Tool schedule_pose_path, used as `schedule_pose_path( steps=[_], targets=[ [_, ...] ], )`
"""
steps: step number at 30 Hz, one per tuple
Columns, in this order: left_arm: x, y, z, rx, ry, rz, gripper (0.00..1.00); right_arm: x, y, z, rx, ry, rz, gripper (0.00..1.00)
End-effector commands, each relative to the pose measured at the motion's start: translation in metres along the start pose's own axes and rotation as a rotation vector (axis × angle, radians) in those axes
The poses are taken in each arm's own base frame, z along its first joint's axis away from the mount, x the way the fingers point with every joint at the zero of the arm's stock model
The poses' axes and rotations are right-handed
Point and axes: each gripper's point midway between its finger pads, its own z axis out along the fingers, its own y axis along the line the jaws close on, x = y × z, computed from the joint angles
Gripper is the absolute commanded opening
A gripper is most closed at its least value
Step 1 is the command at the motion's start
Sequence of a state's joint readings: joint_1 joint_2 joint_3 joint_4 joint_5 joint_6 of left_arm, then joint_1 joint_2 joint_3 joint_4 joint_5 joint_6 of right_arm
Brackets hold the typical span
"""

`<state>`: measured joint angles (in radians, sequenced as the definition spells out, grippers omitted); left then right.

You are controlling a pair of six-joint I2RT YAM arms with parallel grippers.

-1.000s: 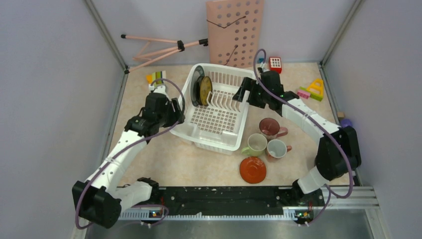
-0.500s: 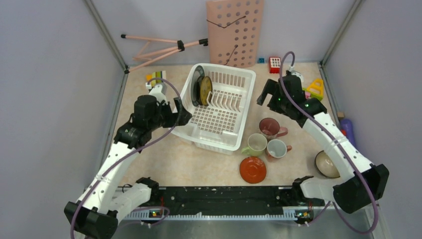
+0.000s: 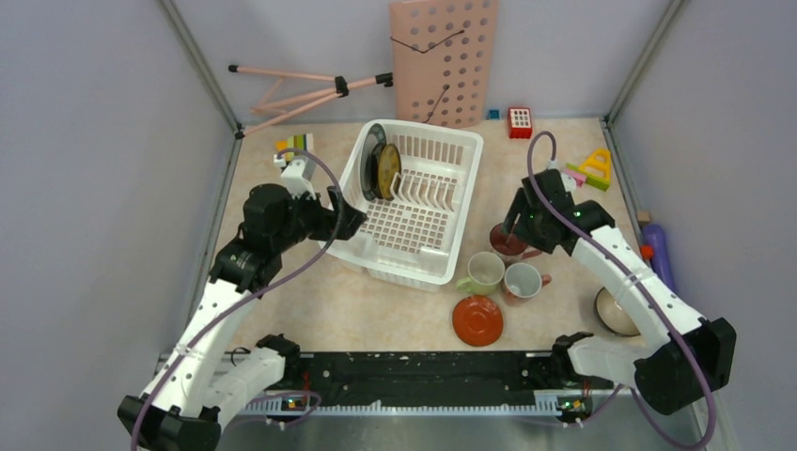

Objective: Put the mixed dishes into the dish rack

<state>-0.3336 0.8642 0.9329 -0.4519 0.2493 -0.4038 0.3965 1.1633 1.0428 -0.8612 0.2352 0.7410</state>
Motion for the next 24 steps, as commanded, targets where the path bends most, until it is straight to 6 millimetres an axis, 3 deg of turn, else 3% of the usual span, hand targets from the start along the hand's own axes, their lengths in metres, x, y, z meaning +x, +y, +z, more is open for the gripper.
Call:
schedule_pose_path(
  steps=[1, 3, 7, 11, 19, 24],
  targets=[
    [-0.010, -0.013, 0.003, 0.076, -0.035, 0.028, 0.92, -0.008, 0.016, -0.010, -0.097, -0.033, 0.027, 0.59],
    [-0.010, -0.016, 0.002, 0.088, -0.029, 0.028, 0.91, -0.009, 0.016, -0.010, -0.089, -0.026, 0.015, 0.53],
    [-0.009, -0.015, 0.003, 0.088, -0.023, 0.029, 0.92, -0.008, -0.017, -0.004, 0.110, -0.027, 0.009, 0.55],
    [-0.008, -0.015, 0.003, 0.086, -0.022, 0.027, 0.93, -0.001, -0.036, 0.003, 0.199, -0.017, -0.006, 0.55],
    [-0.008, -0.014, 0.003, 0.082, -0.021, 0.031, 0.92, 0.017, -0.011, 0.026, 0.071, 0.031, 0.076, 0.54],
    [-0.004, -0.012, 0.006, 0.077, -0.007, 0.026, 0.92, 0.018, -0.008, 0.035, 0.087, 0.041, 0.122, 0.46]
  ],
)
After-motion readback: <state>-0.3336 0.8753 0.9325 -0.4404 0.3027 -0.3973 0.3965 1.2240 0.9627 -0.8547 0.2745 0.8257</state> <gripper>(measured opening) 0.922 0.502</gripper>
